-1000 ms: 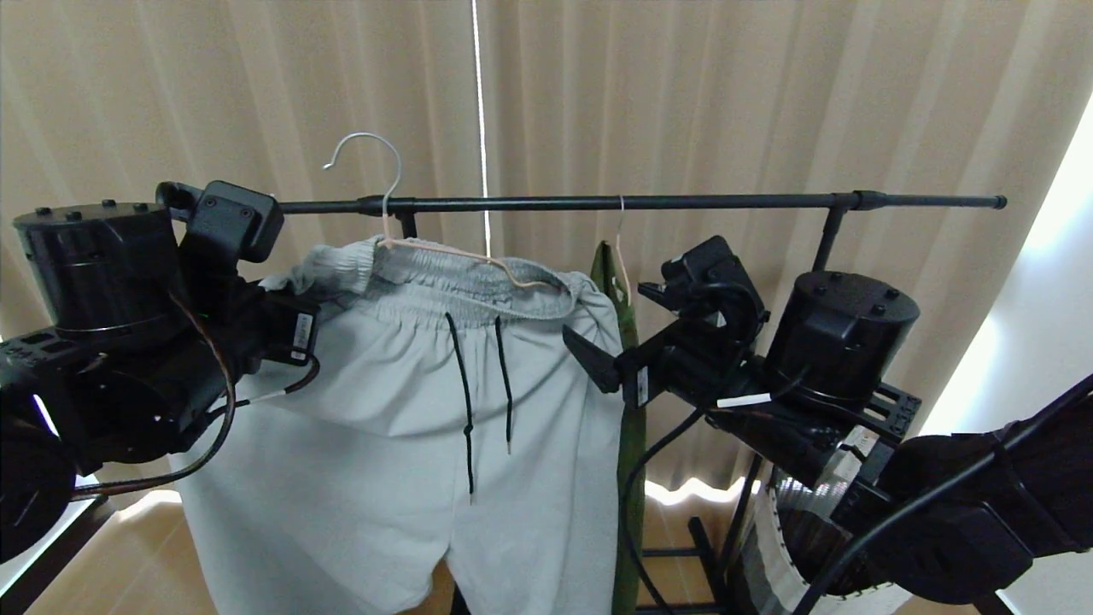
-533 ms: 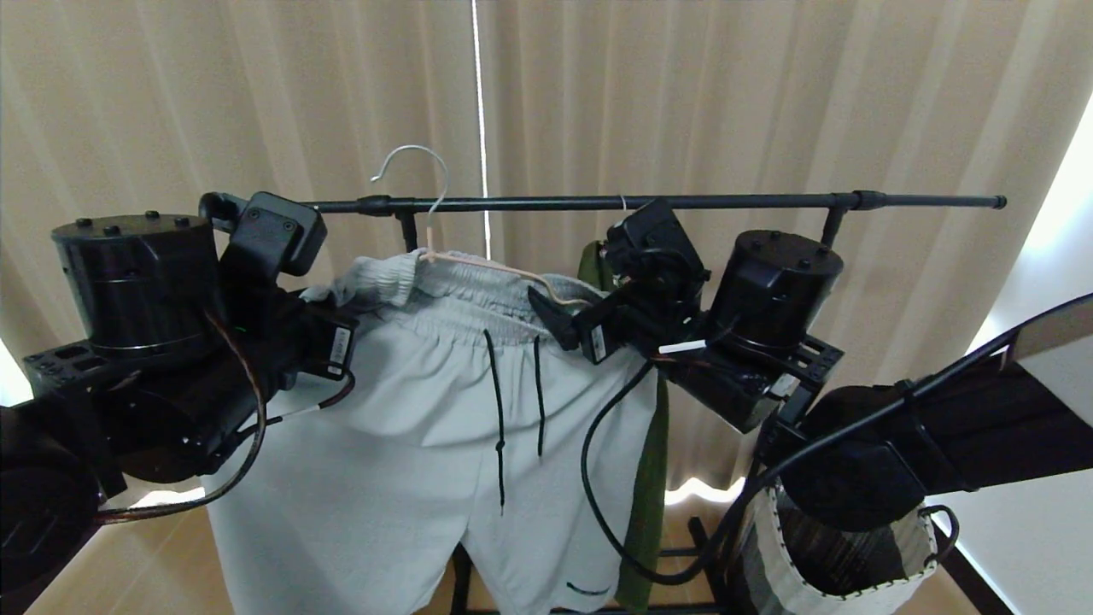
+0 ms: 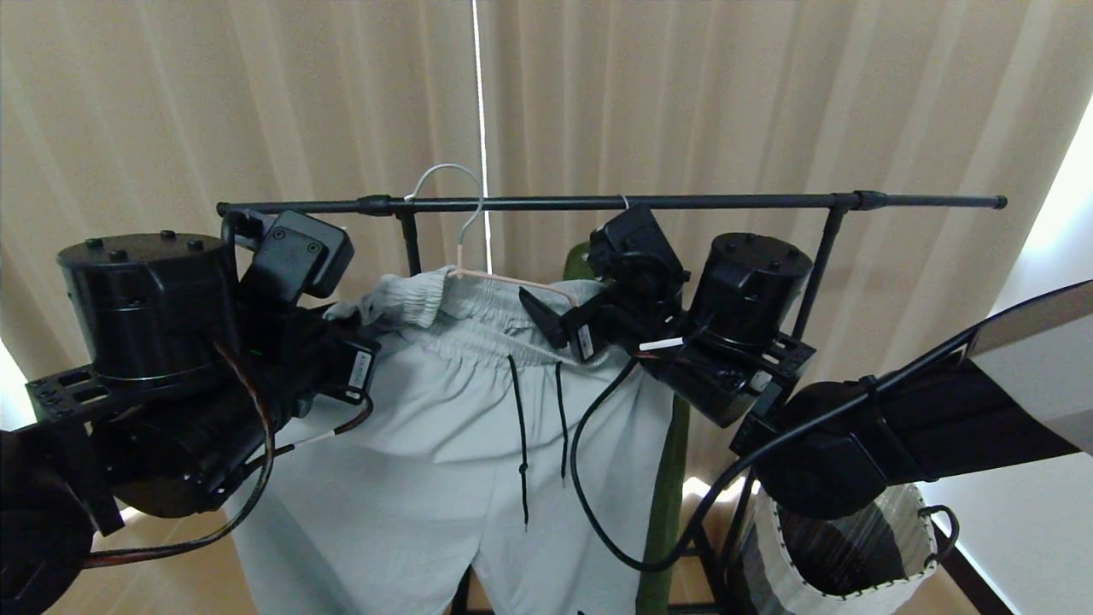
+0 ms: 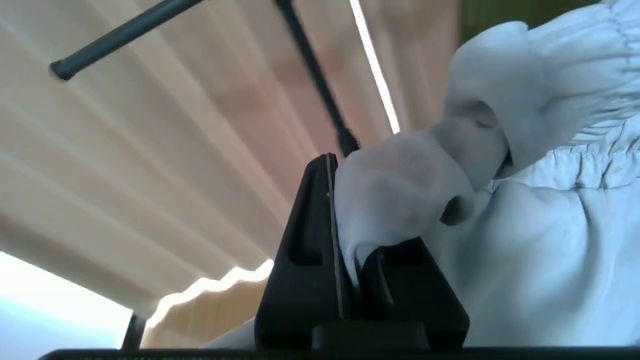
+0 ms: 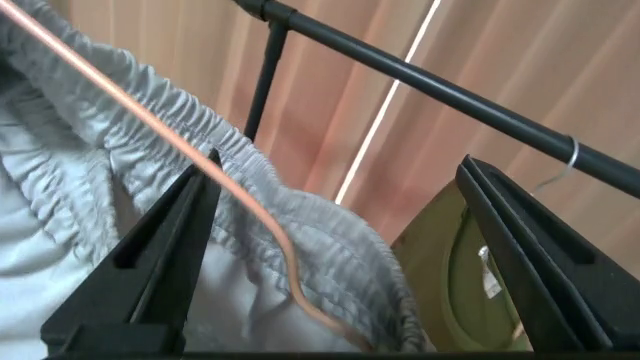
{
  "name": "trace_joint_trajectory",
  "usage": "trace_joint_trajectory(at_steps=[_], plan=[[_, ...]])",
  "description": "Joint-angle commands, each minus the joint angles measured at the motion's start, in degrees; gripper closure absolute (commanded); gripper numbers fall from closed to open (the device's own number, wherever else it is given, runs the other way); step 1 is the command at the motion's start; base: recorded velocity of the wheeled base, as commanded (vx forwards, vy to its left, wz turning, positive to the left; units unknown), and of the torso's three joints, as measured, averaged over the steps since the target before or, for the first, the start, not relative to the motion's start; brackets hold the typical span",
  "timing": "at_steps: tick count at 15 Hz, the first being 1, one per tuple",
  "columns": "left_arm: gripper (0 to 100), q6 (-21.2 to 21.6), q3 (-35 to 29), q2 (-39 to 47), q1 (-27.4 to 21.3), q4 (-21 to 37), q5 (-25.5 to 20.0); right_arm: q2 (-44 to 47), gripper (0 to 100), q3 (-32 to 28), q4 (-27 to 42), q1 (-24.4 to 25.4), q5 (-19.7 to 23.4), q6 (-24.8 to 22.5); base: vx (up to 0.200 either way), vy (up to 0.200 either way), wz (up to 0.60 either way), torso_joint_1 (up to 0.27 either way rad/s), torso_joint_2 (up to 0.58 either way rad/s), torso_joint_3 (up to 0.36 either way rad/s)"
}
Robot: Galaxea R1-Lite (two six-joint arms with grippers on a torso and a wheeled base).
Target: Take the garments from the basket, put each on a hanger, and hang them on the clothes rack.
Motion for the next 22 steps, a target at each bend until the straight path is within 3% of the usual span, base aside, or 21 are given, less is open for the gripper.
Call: trace_joint_trajectory(at_steps=[1, 2, 15, 16, 20, 22], plan=[[100, 0.03, 0.15, -1.3, -0.53, -0.07, -0.13, -0.09, 0, 0.11, -0.04, 0.0, 0.01, -0.04, 0.0, 0.0, 0.0, 0.0, 0.0, 0.0], [100, 0.12, 0.24, -1.47, -0.53, -0.07, -0.13, -0.18, 100, 0.19, -0.04, 0.0, 0.09, -0.04, 0.0, 0.0, 0.0, 0.0, 0.0, 0.0], [100, -0.14, 1.2, -2.0, -0.35, -0.07, -1.71, -3.34, 100, 0.81, -0.92, 0.0, 0.09, 0.05, 0.0, 0.0, 0.0, 0.0, 0.0, 0.0], [0, -0.23, 1.29, -2.17, -0.35, 0.02, -3.2, -4.83, 100, 1.69, -0.83, 0.0, 0.09, 0.05, 0.0, 0.0, 0.0, 0.0, 0.0, 0.0], [0, -0.32, 1.82, -5.95, -0.35, 0.11, -12.52, -6.94, 100, 4.33, -0.92, -2.37, -0.17, 0.31, 0.0, 0.0, 0.0, 0.0, 0.0, 0.0], [0, -0.23, 2.61, -7.54, -0.44, 0.19, -12.87, -7.47, 100, 5.2, -1.01, -3.69, -0.26, 0.4, 0.0, 0.0, 0.0, 0.0, 0.0, 0.0]])
